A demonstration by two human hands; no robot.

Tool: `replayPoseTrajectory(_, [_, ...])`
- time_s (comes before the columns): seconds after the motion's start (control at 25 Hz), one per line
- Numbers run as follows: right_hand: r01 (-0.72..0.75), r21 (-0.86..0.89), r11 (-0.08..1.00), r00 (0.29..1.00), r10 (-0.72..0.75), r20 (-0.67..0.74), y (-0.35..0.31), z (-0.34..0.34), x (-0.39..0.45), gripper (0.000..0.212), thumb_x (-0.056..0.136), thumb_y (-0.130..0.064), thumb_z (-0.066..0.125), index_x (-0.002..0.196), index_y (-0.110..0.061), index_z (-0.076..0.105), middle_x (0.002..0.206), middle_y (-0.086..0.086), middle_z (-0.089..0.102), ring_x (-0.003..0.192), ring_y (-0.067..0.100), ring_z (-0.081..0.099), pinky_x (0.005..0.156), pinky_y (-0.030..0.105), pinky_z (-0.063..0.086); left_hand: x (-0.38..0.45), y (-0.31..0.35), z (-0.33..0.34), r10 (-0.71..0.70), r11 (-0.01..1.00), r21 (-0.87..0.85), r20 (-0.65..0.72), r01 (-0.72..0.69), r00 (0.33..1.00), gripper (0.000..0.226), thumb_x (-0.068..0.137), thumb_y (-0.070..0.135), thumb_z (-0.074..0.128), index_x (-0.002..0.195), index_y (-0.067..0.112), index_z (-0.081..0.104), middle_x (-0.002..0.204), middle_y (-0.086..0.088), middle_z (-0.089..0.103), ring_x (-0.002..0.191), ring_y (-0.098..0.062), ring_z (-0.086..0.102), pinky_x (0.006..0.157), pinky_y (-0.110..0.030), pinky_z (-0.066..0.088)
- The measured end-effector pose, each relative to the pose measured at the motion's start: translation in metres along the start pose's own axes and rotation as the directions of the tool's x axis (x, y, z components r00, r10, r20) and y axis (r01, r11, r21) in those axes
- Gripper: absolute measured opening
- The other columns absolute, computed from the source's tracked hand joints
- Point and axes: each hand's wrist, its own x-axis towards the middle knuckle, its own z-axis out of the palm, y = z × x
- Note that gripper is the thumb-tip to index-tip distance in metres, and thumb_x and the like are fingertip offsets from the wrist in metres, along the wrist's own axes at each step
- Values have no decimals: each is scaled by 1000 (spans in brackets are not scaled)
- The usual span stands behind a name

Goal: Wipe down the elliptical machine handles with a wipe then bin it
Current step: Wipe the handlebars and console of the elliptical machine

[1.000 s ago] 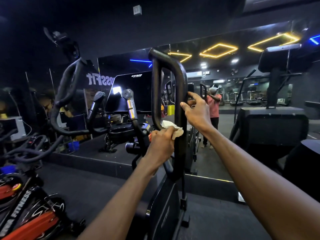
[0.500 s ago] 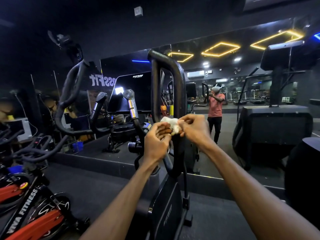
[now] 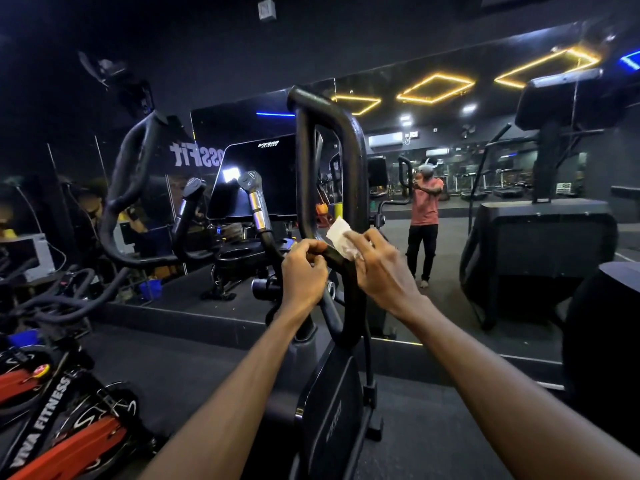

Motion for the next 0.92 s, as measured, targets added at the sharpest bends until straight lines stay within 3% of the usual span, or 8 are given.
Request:
replayPoseTrajectory(0.08, [-43, -116, 992, 998, 36, -56, 0, 0, 3, 34, 88, -12, 61, 122, -11, 62, 95, 8, 61, 83, 24, 51, 68, 40, 47, 3, -1, 0, 28, 999, 17, 4, -28, 1000, 25, 85, -6, 56, 99, 9, 70, 96, 0, 68, 74, 2, 58, 67, 2, 39])
replayPoseTrajectory(0.2, [203, -215, 955, 977, -183, 110, -4, 7, -19, 21, 86, -10, 57, 105, -8, 66, 90, 9, 60, 84, 26, 48, 67, 40, 46, 5, -5, 2, 62, 997, 35, 2, -62, 998, 28, 83, -7, 54, 98, 10, 69, 96, -1, 70, 80, -6, 61, 72, -1, 42])
replayPoseTrajectory(0.28, [249, -190, 950, 960, -215, 181, -4, 10, -29, 19, 86, -5, 58, 103, -4, 65, 94, 12, 55, 83, 26, 49, 64, 40, 51, 7, -7, 4, 58, 998, 31, 12, -59, 998, 28, 84, -6, 53, 101, 11, 67, 95, -2, 69, 83, -9, 62, 75, -7, 47])
replayPoseTrajectory(0.4, [132, -118, 984, 973, -106, 206, -7, 14, -35, 23, 90, -4, 54, 113, -3, 59, 107, 11, 48, 88, 23, 47, 63, 36, 55, 10, -8, 7, 58, 997, 43, 36, -60, 998, 25, 87, -2, 54, 106, 11, 66, 94, -1, 66, 86, -11, 62, 82, -23, 54])
replayPoseTrajectory(0.52, [320, -79, 944, 900, -276, 338, -7, 16, -42, 17, 89, -4, 56, 105, -4, 60, 112, 10, 44, 91, 23, 46, 60, 38, 57, 13, -12, 9, 100, 990, 95, 49, -104, 994, 24, 88, 0, 54, 106, 10, 66, 98, -1, 63, 91, -16, 61, 88, -32, 53])
replayPoseTrajectory(0.68, [282, -122, 952, 940, -248, 232, -3, 10, -27, 11, 88, -4, 56, 96, -4, 64, 110, 11, 54, 90, 25, 51, 57, 38, 56, 16, -13, 13, 97, 989, 105, 38, -100, 995, 26, 89, 2, 52, 109, 8, 67, 102, -3, 62, 99, -21, 61, 93, -33, 49])
replayPoseTrajectory(0.8, [567, -115, 816, 781, -488, 389, -4, 13, -36, 15, 87, -7, 52, 88, -6, 67, 95, 10, 61, 87, 29, 54, 56, 37, 55, 21, -11, 10, 58, 994, 86, 80, -65, 995, 30, 88, 3, 53, 114, 9, 66, 103, -4, 65, 100, -21, 61, 93, -36, 51])
replayPoseTrajectory(0.92, [326, -102, 940, 930, -300, 212, 3, 4, -22, 11, 87, -2, 63, 97, -3, 67, 104, 13, 56, 90, 27, 52, 62, 34, 55, 27, -15, 10, 25, 996, 82, 84, -32, 996, 31, 85, 3, 53, 112, 9, 67, 100, -7, 68, 97, -24, 63, 94, -38, 51])
